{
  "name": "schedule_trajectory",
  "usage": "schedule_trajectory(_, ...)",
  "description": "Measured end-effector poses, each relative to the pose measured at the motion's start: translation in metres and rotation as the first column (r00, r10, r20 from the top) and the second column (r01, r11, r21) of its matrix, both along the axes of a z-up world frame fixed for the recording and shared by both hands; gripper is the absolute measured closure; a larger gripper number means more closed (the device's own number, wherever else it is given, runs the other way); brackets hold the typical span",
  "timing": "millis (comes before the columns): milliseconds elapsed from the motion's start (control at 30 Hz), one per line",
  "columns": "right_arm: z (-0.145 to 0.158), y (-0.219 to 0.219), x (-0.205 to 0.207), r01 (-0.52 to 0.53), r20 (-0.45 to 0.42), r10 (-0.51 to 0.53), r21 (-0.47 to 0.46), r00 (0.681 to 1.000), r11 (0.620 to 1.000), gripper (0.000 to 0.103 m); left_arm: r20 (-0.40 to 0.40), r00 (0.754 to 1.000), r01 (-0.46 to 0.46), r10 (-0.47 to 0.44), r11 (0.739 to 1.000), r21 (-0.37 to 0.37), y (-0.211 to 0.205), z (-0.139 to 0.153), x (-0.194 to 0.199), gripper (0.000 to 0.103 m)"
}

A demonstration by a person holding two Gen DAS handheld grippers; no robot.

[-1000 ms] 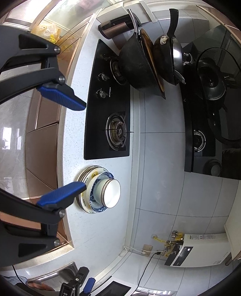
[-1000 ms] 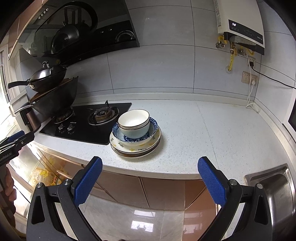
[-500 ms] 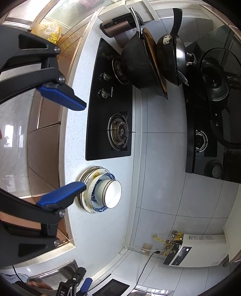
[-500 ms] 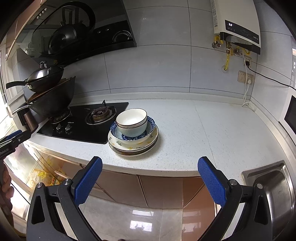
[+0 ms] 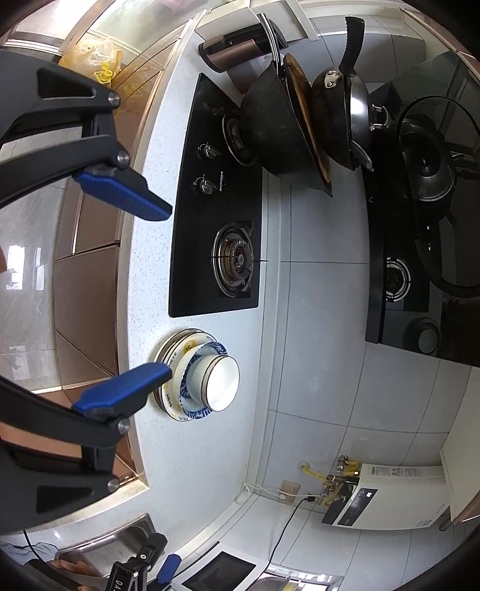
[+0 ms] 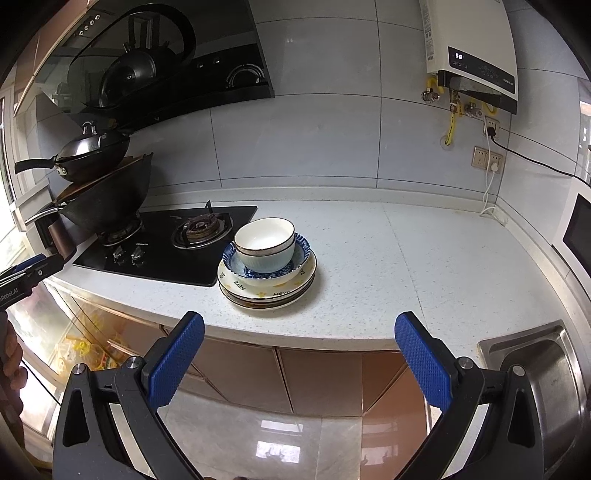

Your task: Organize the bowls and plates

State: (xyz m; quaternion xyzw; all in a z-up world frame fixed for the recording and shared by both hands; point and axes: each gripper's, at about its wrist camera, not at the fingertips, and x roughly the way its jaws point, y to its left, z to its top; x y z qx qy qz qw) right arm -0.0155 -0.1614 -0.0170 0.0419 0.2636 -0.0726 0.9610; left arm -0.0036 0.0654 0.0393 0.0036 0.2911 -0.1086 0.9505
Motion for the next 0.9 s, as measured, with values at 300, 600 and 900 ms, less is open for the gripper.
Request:
schedule_trajectory(300,0.001,0.000,-0.005,0.003,0.010,-0.003,-0.003,1.000,1.000,0.001,0.024,1.000,0.001,-0.001,1.000,0.000,-0.001,0.005,-0.005,0.024)
schedule_trajectory(600,0.001,0.000,-0.005,-0.007,0.013,0.007,-0.009,1.000,1.000,0.001,0.045,0.997,-0.056,0.055,0.998,0.038,-0.002,0.006,-0.012,0.024)
schedule_trajectory(900,-0.001,0.000,-0.008,-0.006,0.009,0.006,-0.009,1.000,1.000,0.001,0.015,1.000,-0.024,0.024,0.999,0.040,-0.006,0.001,-0.014,0.024)
